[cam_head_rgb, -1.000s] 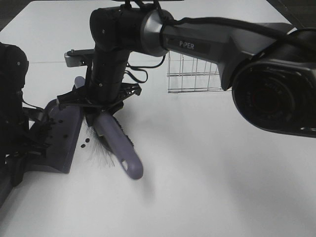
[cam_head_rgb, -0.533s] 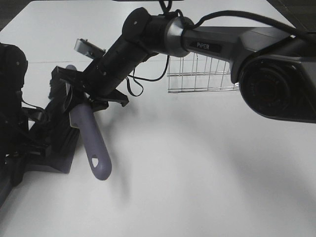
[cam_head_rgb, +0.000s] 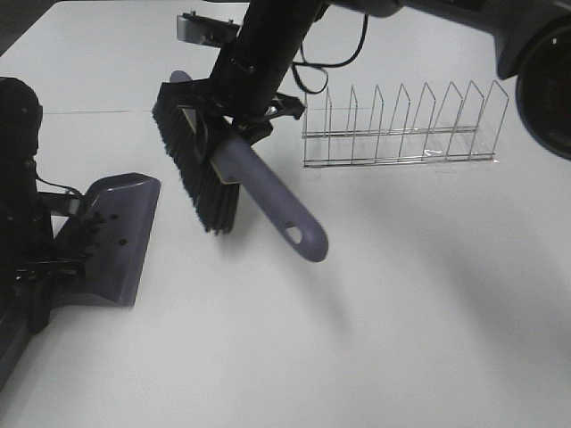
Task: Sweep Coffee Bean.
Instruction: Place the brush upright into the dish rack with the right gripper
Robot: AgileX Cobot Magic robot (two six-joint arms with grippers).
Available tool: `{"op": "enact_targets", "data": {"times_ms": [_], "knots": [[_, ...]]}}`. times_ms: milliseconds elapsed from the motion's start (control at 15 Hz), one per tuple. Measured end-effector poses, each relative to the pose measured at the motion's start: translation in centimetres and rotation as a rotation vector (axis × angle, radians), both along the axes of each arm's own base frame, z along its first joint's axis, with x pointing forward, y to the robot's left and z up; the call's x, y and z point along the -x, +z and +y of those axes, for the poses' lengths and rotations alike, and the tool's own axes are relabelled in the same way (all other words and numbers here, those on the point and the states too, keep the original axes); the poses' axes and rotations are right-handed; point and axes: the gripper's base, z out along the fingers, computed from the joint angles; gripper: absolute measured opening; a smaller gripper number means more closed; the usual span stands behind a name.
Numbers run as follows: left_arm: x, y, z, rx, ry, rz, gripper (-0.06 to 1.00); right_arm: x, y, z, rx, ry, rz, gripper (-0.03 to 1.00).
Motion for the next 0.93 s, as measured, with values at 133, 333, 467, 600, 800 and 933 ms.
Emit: {"op": "enact_targets", "data": {"times_ms": [133,333,467,600,800,933], "knots": [[-0.3,0.3,1.1,0.043,0.044,-0.019,0.34,0.3,3.5,-1.1,0.053,0.014,-0.099,0.30],[-1.2,1.3,3.7,0.081,0.127,-0.112,0.34,1.3,8.3,-2.1,0.036,0.004,-0.200,0.30],[-1.3,1.4,4.2,0.082,0.139,-0.122,0.34,1.8,10.1,-2.6,0.034,0.002,-0.243,0.30],[-1.2,1.3,4.0,0.097,0.153,-0.123,0.34,2.4,10.0,-3.5,0.082,-0.014,-0.235,0.30],[-1.3,1.3,3.9,0.120,0.135,-0.127,0.34,3.2,7.5,-6.6,0.177,-0.072,-0.127,0.30],[-1.3,1.3,3.8,0.132,0.133,-0.130,0.34,4.1,6.5,-8.7,0.217,-0.101,-0.068,0.30]]}}
